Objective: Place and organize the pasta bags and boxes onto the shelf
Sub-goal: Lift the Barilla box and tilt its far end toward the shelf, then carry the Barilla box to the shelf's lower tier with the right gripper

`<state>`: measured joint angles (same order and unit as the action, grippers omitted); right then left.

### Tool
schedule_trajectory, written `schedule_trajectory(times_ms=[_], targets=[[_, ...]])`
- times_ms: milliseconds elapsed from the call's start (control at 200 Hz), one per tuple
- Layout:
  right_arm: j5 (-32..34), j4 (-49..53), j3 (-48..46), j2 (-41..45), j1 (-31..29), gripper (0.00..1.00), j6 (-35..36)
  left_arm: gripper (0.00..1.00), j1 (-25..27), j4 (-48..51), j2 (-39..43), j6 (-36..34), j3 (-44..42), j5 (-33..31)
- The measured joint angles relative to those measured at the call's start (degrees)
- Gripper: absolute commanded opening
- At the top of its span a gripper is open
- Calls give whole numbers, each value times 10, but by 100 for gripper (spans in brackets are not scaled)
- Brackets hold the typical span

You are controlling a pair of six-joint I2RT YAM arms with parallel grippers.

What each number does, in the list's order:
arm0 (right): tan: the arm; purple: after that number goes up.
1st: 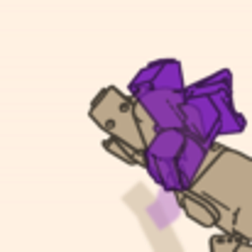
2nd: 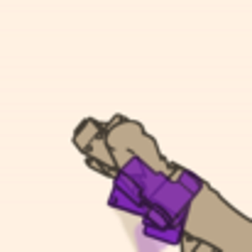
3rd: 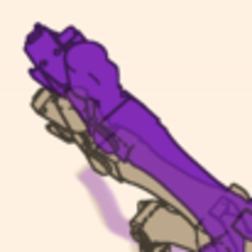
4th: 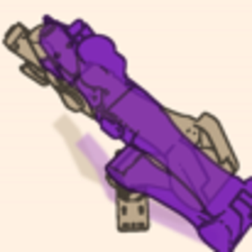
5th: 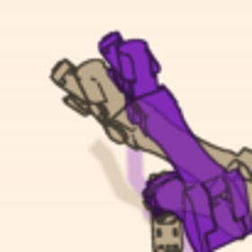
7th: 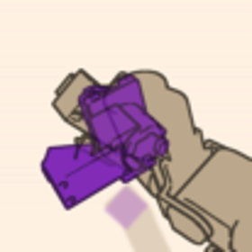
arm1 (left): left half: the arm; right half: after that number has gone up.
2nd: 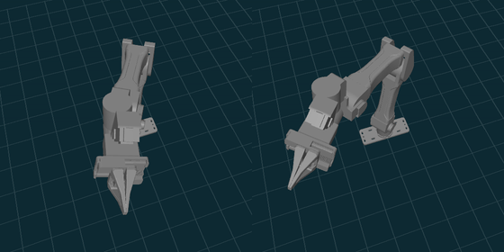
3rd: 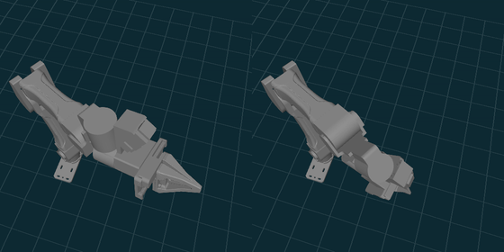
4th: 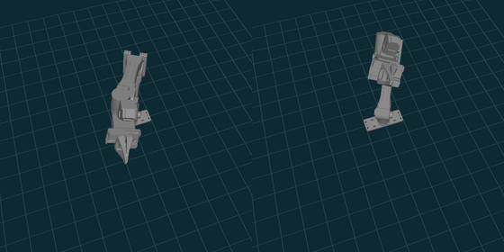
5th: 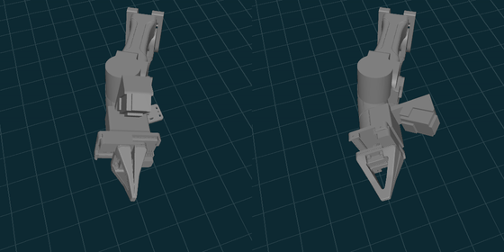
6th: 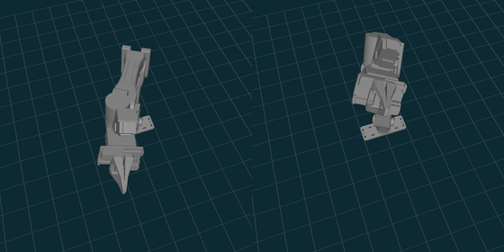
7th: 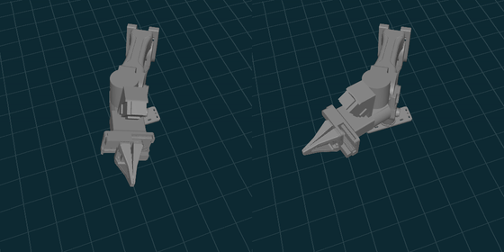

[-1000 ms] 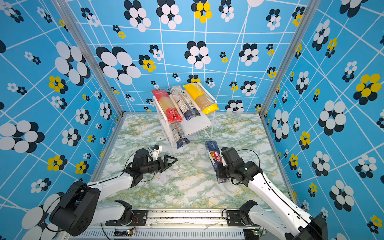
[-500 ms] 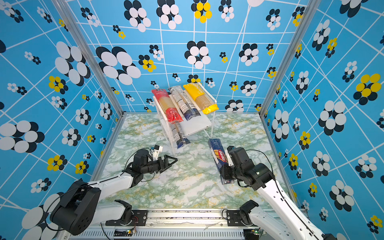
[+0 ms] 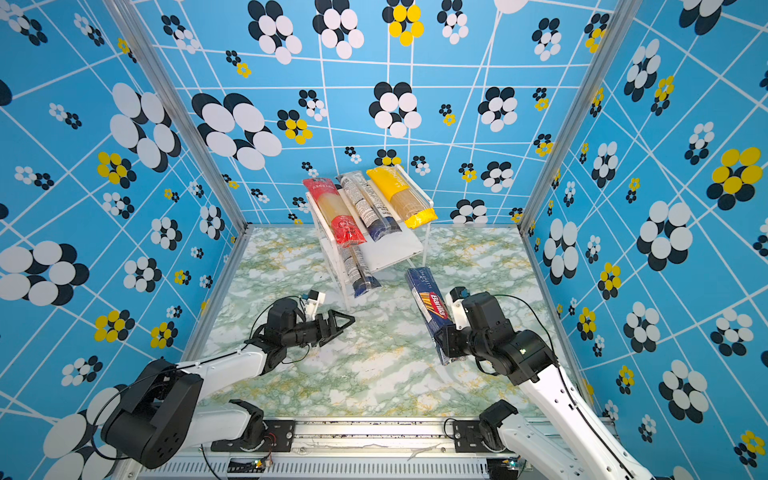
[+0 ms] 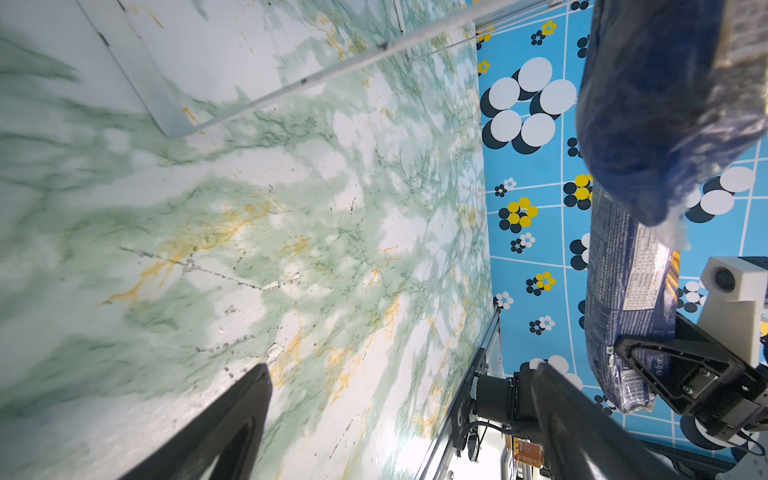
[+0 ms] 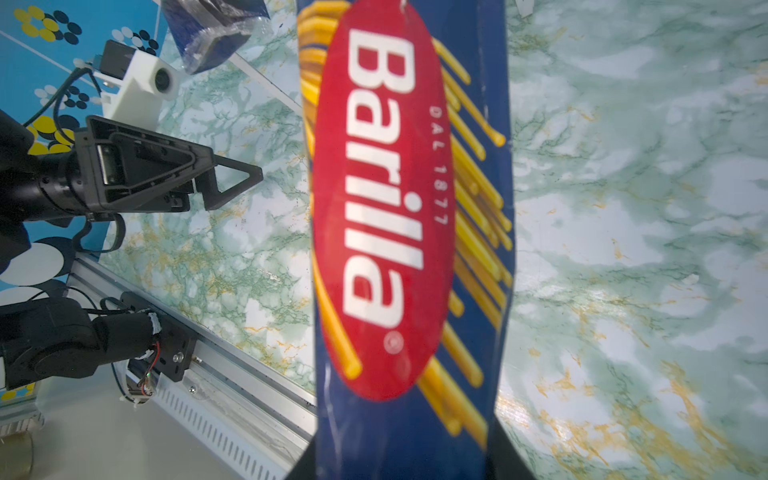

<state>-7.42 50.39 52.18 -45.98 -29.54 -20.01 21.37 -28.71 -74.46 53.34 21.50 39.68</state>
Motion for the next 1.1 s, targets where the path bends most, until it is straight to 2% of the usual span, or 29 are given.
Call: schedule_trajectory(times_ms=[675,1100], targets=[[96,-77,19,-56,-3,0,135,99,0,0,0,0,0,0],[224,-121,26,-109,-101,0,203,99,0,0,4,0,0,0]])
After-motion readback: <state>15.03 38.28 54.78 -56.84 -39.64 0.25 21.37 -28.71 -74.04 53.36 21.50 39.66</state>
